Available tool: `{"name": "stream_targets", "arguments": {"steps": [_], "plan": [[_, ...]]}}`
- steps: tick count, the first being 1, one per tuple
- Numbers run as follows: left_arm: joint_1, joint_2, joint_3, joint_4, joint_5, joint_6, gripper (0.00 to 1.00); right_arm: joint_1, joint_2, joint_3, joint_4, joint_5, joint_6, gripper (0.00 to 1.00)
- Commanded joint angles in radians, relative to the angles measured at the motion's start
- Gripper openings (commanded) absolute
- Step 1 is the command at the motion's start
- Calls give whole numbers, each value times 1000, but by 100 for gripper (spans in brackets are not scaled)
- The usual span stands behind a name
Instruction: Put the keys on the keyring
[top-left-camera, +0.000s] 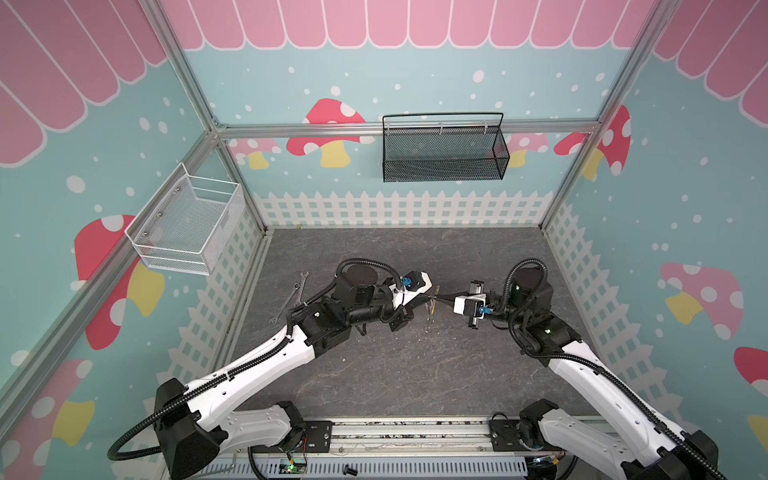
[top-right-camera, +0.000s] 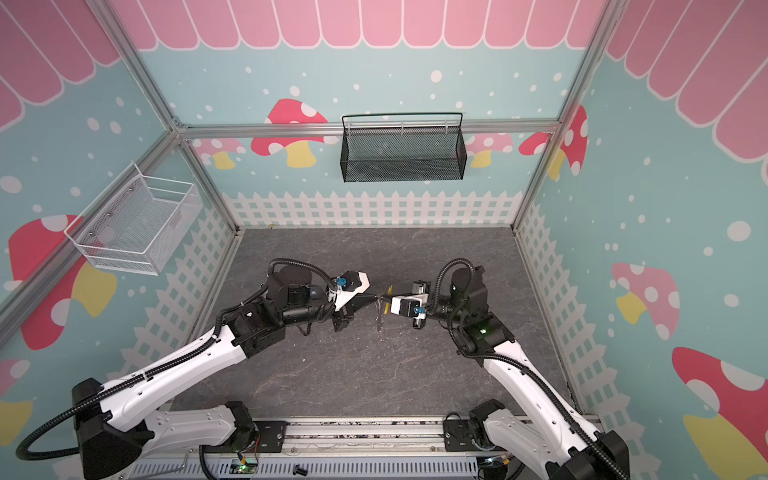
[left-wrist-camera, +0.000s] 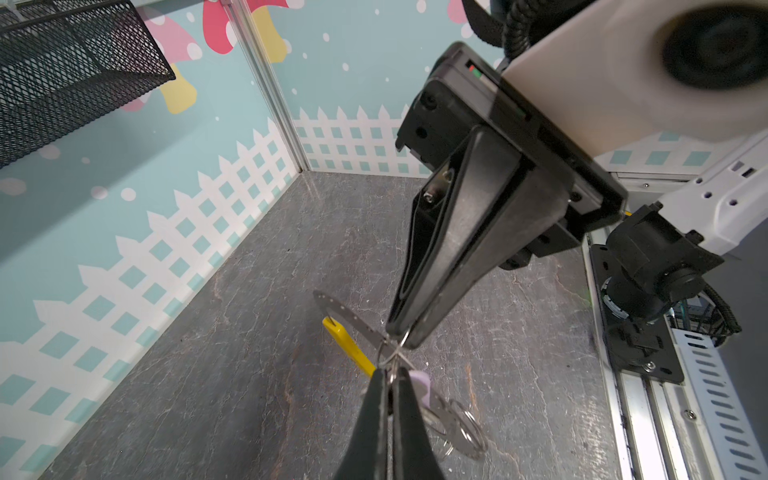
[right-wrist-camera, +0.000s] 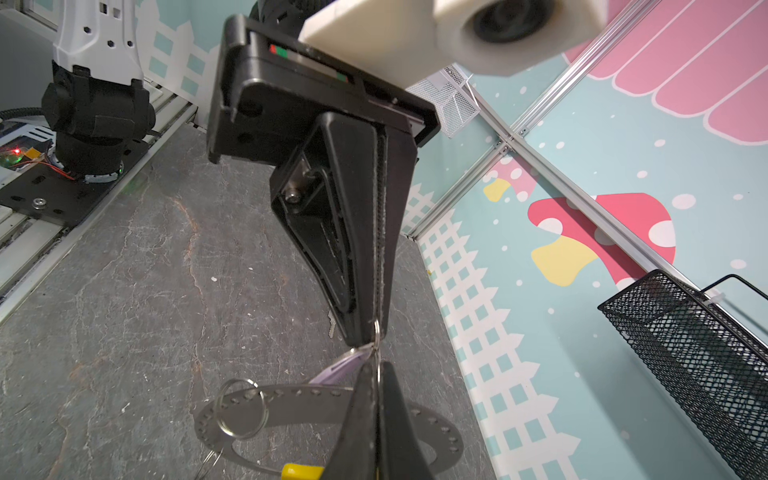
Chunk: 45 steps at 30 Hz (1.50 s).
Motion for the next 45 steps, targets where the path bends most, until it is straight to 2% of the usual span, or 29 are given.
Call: {"name": "stream_targets", "arguments": {"steps": [1,17,24,38,43,45], "plan": [[28,-34,-16,-6,-41,-7,0,8,-25,-5,15,-23,31,0],[28,-51,-26,-45,-44,15,0,1,-10,12,5,-107,73,0],[28,-40,-26,-65,-24,8,0,1,-28,7,18,-82,55,0],[16,-38,-31,10,38,-21,0,1,-9,7,17,-54,74,0],[15,-44,-46,6,23,2,0,2,-6,12,15,-69,68,0],[15,-52,-56,4,17,14,6,2,-4,16,14,-75,68,0]]}}
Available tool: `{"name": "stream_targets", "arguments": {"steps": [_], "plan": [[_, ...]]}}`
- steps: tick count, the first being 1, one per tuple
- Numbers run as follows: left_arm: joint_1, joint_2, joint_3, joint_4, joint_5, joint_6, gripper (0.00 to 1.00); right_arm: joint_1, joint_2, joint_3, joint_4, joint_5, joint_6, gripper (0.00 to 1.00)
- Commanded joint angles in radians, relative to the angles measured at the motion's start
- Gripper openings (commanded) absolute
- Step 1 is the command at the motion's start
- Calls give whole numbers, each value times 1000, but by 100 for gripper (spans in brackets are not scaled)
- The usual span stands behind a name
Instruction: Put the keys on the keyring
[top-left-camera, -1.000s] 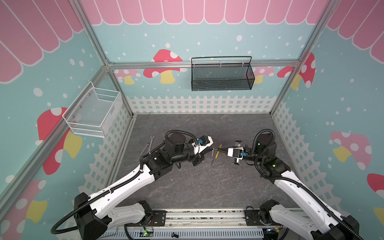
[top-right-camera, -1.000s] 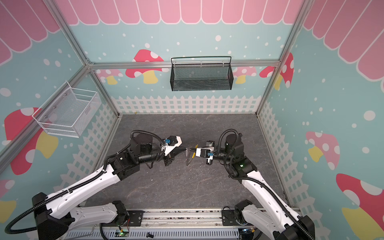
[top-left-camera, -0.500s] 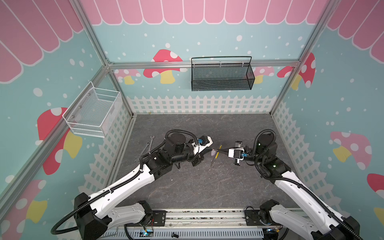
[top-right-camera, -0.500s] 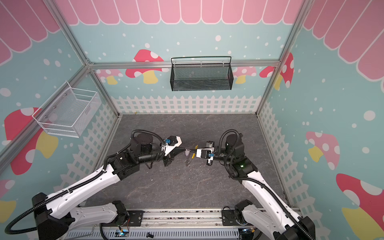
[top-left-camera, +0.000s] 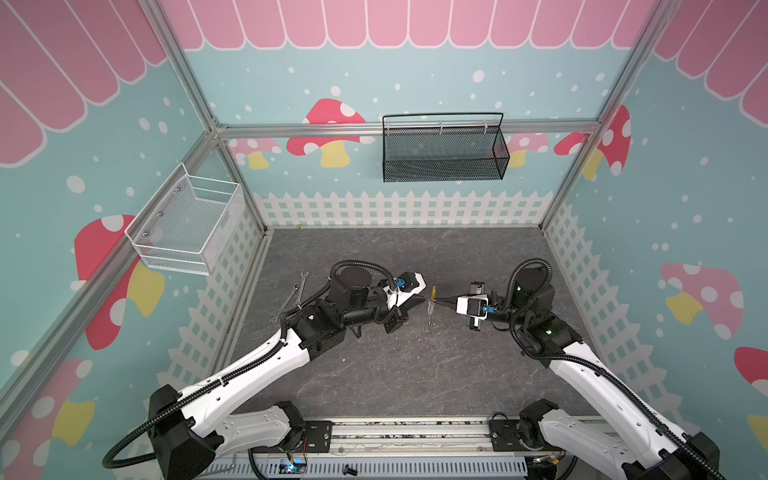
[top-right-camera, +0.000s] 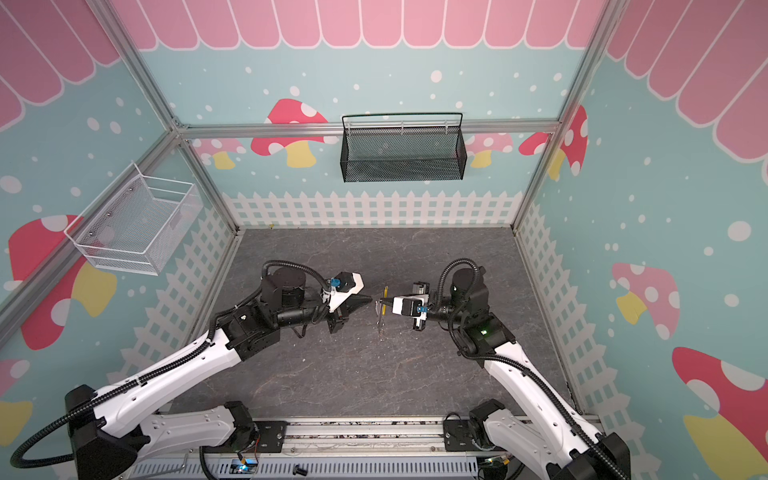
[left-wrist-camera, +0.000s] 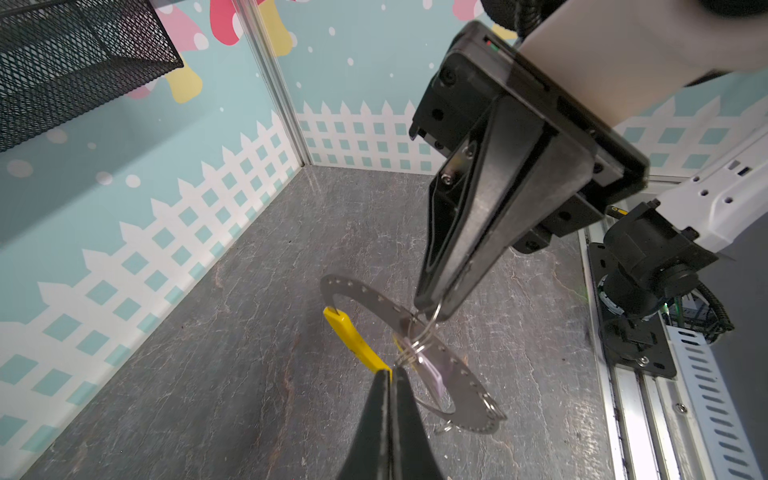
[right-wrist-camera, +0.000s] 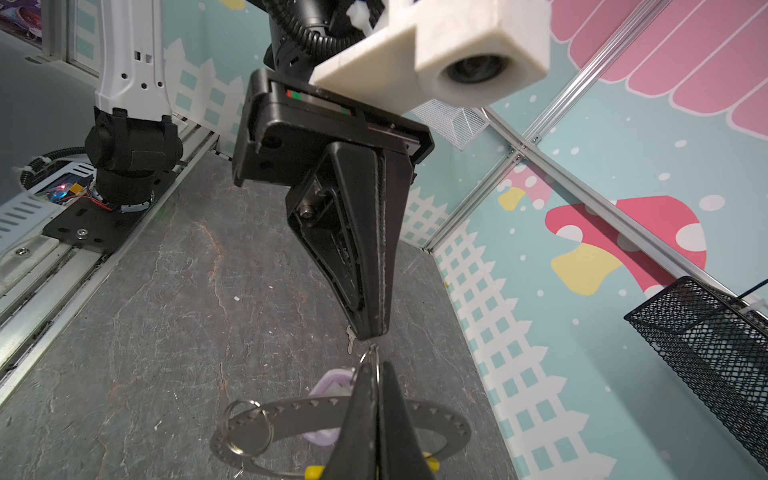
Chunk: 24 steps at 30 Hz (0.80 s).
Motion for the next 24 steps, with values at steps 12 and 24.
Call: {"name": "stream_targets", "arguments": {"steps": [12,24], "plan": [[-2,7,-24,40,34,56,24,-2,19,29,3,-72,-14,0],[-5,18,-18,35,94,60,16,-2,25,29,3,-90,-39,0]]}}
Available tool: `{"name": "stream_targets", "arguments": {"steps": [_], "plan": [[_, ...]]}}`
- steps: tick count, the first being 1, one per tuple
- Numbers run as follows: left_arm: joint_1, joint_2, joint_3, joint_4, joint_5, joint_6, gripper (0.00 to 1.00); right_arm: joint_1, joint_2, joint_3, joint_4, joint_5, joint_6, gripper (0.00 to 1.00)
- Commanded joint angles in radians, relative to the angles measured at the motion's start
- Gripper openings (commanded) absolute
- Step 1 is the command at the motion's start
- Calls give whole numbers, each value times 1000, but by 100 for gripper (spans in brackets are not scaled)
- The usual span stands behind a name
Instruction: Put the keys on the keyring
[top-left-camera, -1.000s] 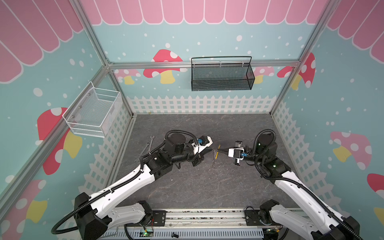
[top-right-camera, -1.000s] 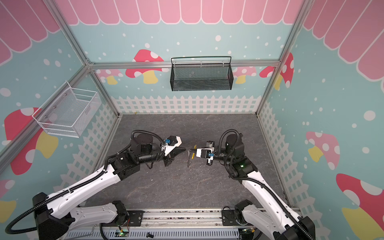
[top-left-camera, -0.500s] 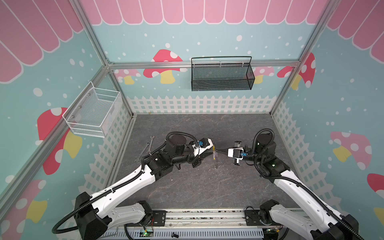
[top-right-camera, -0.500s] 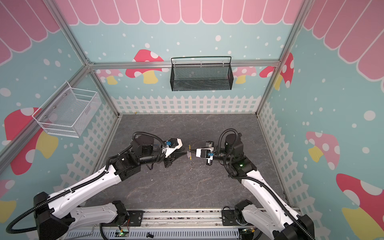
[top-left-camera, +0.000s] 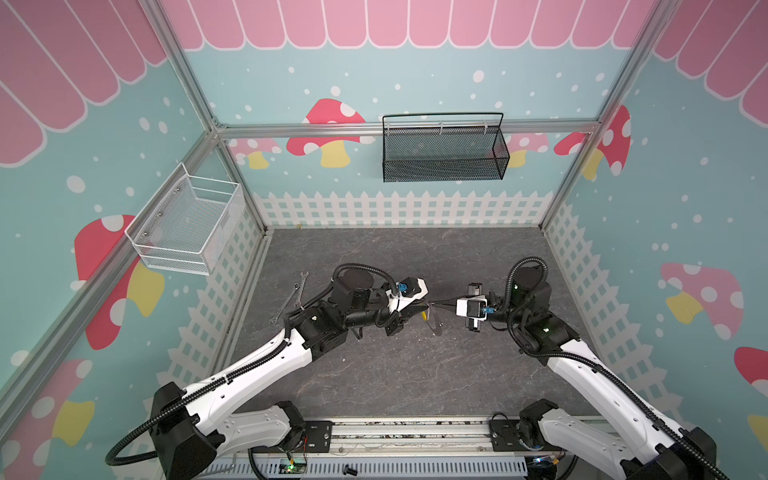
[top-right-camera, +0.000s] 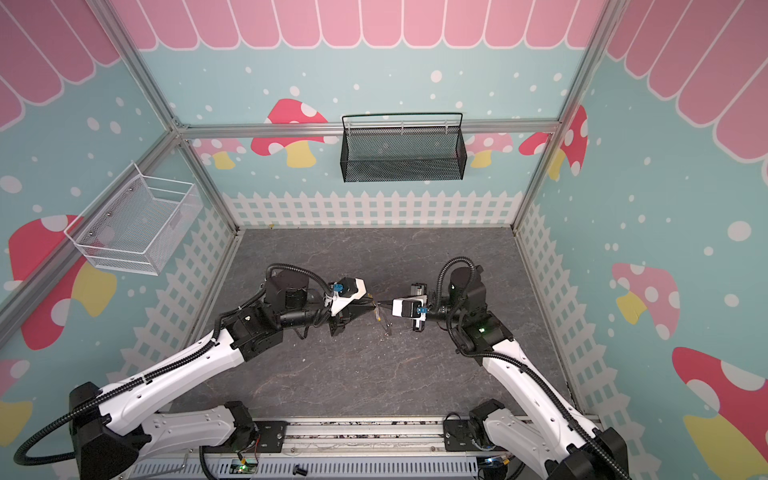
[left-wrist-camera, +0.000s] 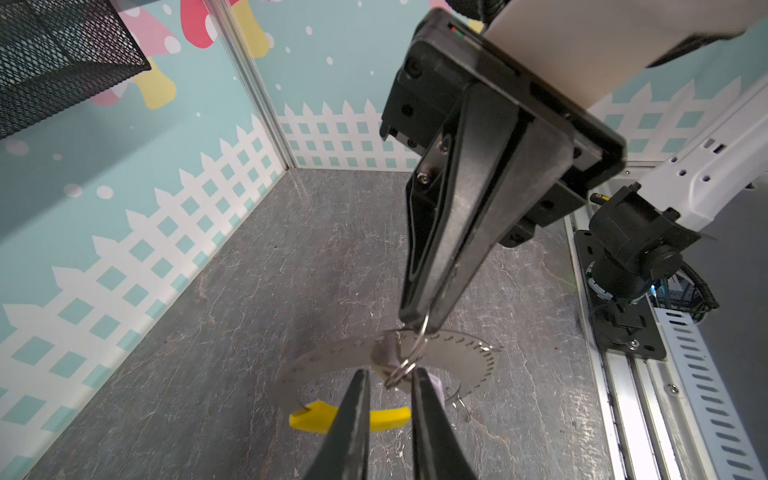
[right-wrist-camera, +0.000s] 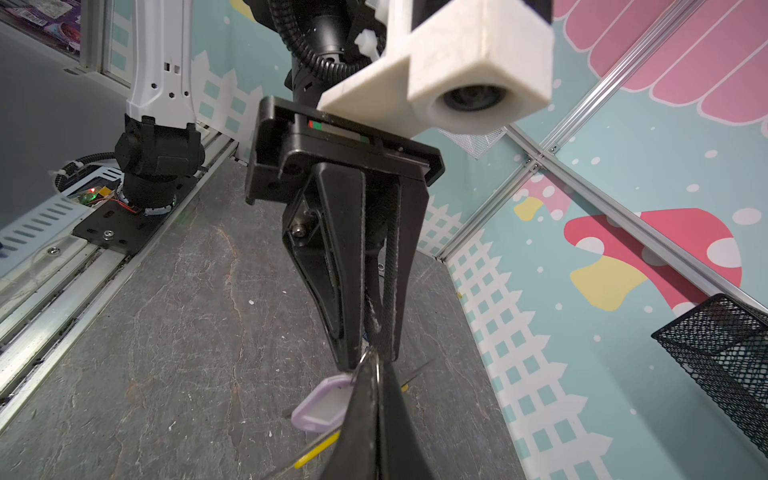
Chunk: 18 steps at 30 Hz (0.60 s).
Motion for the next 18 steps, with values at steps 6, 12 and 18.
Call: {"name": "stream_targets", "arguments": {"steps": [6,12,18], "plan": [[-5,9,8,2,42,24,11,-2,4,28,4,-37,-23,0],[-6,13,10,-6,53,25,0,-2,0,34,5,-43,-19,0],[-6,24,12,-29,73,25,0,-4,-11,34,10,-56,-23,0]]}}
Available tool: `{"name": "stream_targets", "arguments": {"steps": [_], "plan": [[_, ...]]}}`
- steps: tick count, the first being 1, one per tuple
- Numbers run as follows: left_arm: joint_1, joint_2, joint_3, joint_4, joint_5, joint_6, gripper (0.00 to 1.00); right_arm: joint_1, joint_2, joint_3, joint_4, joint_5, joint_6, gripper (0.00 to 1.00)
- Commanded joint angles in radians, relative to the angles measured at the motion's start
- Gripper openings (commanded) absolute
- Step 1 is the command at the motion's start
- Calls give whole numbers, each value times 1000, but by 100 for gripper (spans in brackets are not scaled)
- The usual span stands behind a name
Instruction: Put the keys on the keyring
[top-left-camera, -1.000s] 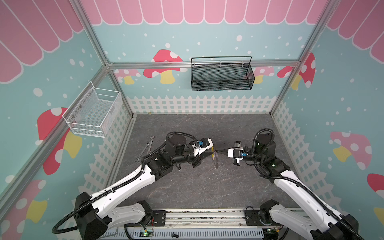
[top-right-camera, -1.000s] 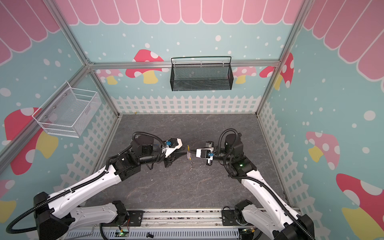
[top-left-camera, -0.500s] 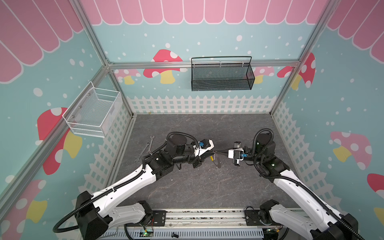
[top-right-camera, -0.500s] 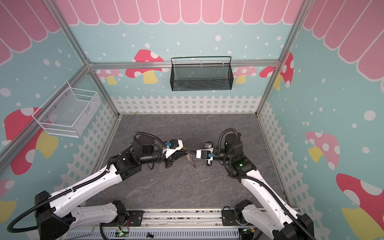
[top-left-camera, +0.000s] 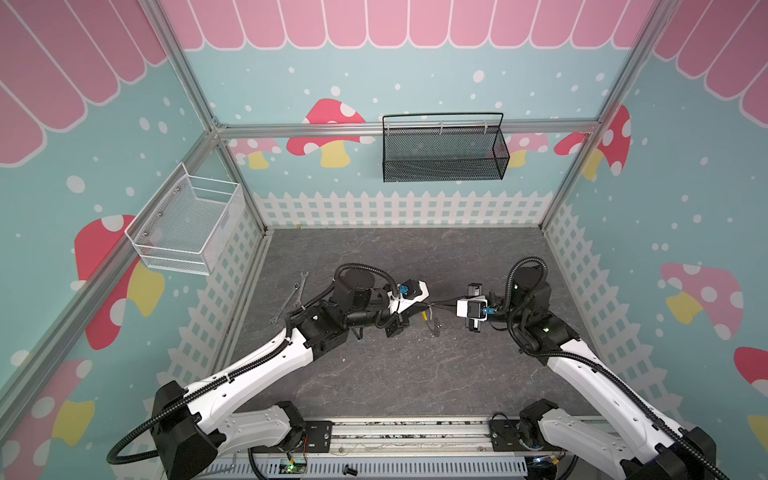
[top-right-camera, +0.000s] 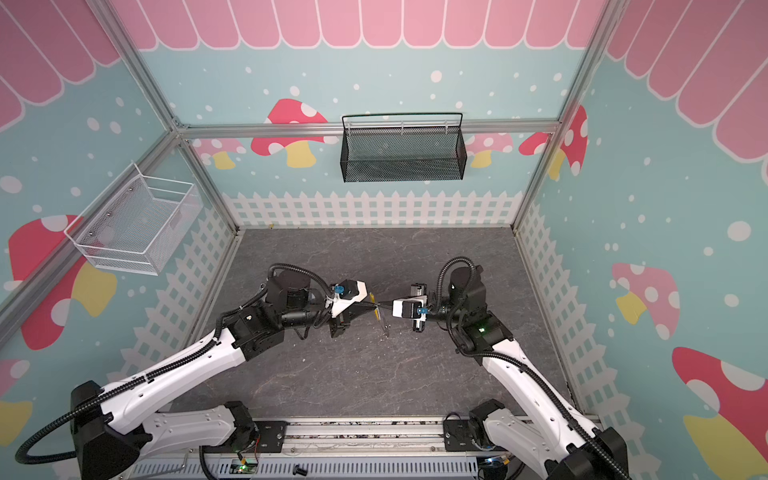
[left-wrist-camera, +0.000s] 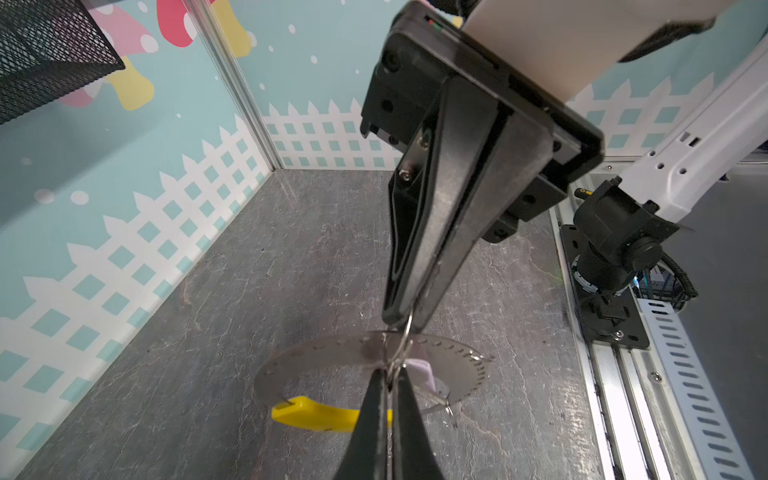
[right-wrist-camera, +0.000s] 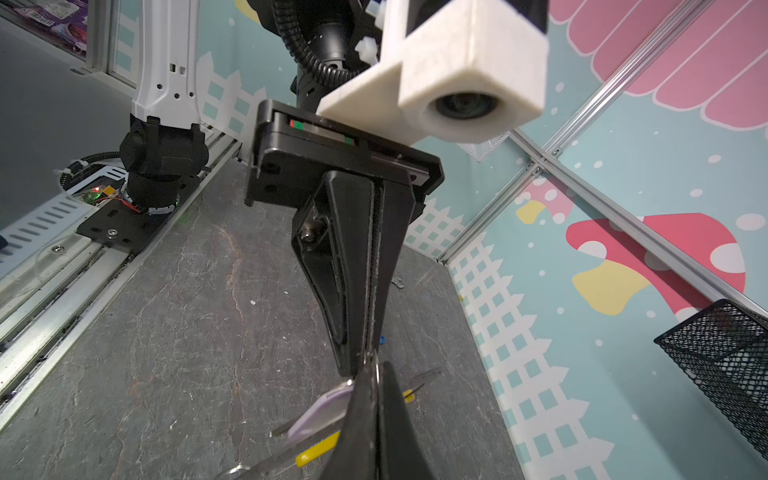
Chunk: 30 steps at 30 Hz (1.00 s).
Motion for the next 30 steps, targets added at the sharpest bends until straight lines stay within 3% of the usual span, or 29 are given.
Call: {"name": "stream_targets", "arguments": {"steps": [1,10,21,30], "plan": [[-6,16,12,-25,39,12,0,-3,-15,34,12,-50,-16,0],[-6,4,3,-67,19,83,0,-19,-38,35,16,-77,2,0],[-16,13,12,-26,32,78,0,-21,-36,13,86,-109,68,0],[-16,-21,32,-61,37,36,0,-22,-61,-21,73,49,-14,0]]}}
